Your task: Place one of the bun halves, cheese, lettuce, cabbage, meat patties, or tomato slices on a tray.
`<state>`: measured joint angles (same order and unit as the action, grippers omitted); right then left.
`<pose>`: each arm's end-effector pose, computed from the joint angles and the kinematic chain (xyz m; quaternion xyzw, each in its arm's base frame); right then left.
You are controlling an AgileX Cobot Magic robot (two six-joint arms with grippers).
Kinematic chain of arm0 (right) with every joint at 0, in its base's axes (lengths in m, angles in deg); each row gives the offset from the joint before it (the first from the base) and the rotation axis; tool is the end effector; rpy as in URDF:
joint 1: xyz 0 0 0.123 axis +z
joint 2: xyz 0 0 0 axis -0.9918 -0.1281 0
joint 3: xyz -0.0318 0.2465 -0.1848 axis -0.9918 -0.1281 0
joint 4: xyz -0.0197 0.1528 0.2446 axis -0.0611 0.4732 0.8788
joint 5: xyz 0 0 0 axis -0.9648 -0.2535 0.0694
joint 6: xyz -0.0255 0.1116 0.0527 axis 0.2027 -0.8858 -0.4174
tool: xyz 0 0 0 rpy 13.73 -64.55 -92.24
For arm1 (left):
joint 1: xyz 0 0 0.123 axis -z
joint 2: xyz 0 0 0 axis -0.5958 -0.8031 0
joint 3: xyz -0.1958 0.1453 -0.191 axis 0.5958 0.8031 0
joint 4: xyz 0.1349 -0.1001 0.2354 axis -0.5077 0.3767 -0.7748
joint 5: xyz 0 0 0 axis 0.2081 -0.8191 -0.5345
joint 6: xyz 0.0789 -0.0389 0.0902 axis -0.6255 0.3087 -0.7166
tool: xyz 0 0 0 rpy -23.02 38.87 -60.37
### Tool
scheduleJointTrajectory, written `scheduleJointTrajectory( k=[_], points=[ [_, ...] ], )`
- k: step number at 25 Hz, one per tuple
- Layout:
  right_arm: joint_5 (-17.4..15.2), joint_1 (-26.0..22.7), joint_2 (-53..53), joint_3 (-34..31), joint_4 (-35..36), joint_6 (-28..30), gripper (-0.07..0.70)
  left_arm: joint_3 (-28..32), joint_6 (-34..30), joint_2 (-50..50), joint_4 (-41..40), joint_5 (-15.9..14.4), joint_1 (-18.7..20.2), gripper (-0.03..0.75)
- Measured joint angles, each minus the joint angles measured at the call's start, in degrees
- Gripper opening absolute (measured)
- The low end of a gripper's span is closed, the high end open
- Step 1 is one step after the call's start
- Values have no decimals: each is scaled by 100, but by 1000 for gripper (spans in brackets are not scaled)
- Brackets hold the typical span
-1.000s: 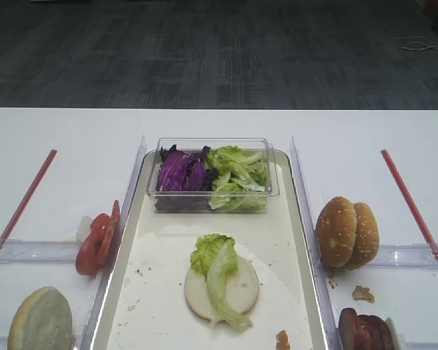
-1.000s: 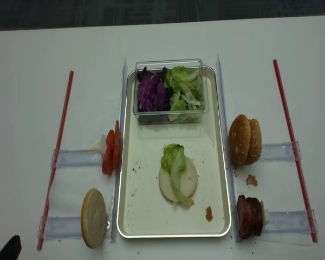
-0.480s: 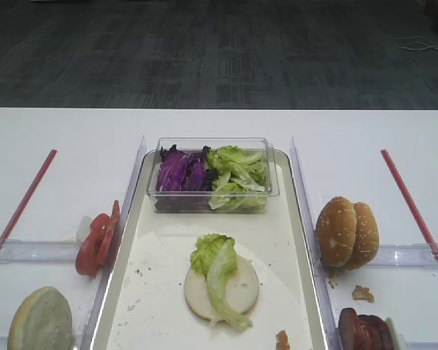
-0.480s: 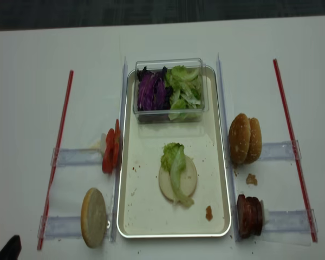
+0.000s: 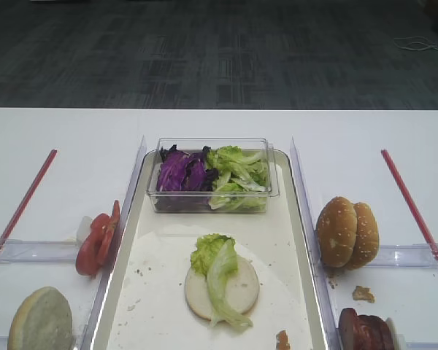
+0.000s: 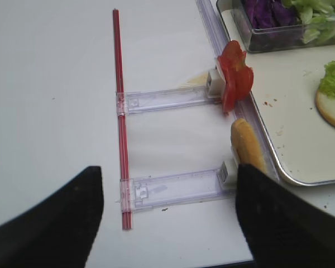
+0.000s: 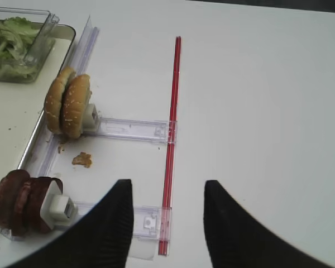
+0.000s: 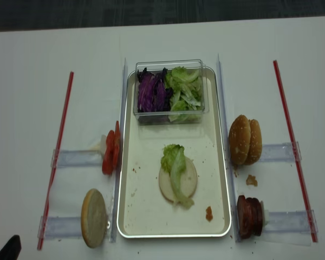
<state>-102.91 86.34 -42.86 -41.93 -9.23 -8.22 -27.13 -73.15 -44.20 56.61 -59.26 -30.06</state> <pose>0.0284 0.0002 0.2650 -0.0474 0.8741 -0.0030 0.4835 0.0262 -0.0007 0.2612 0.0279 0.8826 -0.0282 0.4685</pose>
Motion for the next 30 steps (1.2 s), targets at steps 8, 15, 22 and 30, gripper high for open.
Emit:
scheduleJointTrajectory(
  k=[8,15,22,30],
  points=[
    [2,0,0,-71,-59,3,327,0,0,0,0,0,0,474],
    [2,0,0,-71,-67,3,324,0,0,0,0,0,0,474],
    [2,0,0,-71,-67,-7,324,0,0,0,0,0,0,474],
    [2,0,0,-71,-67,-7,305,0,0,0,0,0,0,474]
  ],
)
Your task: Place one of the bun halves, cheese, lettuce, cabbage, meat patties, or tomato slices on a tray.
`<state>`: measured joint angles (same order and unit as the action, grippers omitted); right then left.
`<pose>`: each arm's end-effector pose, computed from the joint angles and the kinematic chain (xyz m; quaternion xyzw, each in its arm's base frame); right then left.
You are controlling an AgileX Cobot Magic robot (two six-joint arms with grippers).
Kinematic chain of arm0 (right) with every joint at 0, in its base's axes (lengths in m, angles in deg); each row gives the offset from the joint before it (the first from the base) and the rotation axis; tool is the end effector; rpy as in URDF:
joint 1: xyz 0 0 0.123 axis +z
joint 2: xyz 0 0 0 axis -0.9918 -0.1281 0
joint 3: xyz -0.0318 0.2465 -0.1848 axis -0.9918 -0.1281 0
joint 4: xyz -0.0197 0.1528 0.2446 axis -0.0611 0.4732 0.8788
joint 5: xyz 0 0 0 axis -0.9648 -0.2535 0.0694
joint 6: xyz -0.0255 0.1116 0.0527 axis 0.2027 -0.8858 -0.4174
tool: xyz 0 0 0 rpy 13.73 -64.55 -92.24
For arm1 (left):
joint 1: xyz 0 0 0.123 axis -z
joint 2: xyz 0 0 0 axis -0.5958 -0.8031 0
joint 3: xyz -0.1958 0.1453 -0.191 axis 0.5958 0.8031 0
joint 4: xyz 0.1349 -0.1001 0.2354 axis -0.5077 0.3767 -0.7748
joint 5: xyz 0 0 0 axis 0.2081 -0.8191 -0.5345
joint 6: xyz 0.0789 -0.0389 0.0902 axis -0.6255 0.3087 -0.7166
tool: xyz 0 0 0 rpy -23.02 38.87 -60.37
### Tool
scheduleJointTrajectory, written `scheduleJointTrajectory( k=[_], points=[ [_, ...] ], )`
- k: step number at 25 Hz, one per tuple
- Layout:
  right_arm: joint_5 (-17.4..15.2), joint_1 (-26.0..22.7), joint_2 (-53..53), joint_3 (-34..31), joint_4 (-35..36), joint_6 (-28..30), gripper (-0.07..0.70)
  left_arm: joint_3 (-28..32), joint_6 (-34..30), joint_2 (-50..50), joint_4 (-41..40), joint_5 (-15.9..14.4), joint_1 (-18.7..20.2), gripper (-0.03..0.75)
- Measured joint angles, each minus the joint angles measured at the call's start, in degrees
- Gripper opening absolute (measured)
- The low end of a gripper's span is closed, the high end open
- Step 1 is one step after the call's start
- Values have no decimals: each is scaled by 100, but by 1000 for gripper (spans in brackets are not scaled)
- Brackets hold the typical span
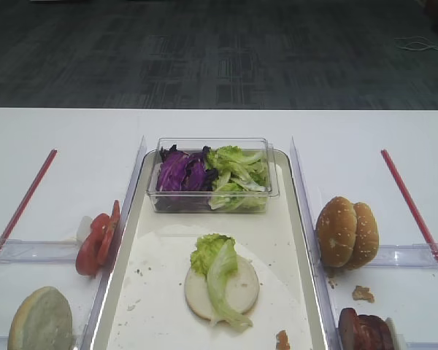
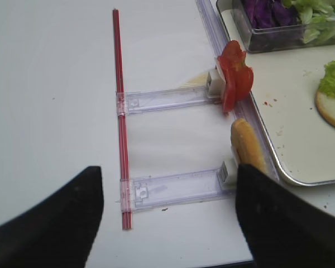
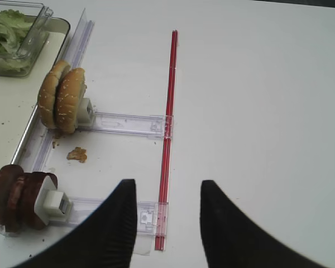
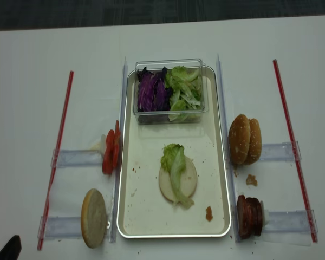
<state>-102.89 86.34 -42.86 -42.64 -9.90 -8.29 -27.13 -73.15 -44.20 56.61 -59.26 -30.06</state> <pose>0.0298 -0.0011 0.2609 -0.0466 0.8770 -0.0086 0.4782 0.0262 -0.0007 0.2612 0.0279 0.8826 -0.0282 0.4685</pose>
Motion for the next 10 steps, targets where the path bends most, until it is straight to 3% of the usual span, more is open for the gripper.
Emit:
scheduleJointTrajectory(
  k=[10],
  points=[
    [0,0,0,0,0,0,268,0,0,0,0,0,0,474]
  ],
)
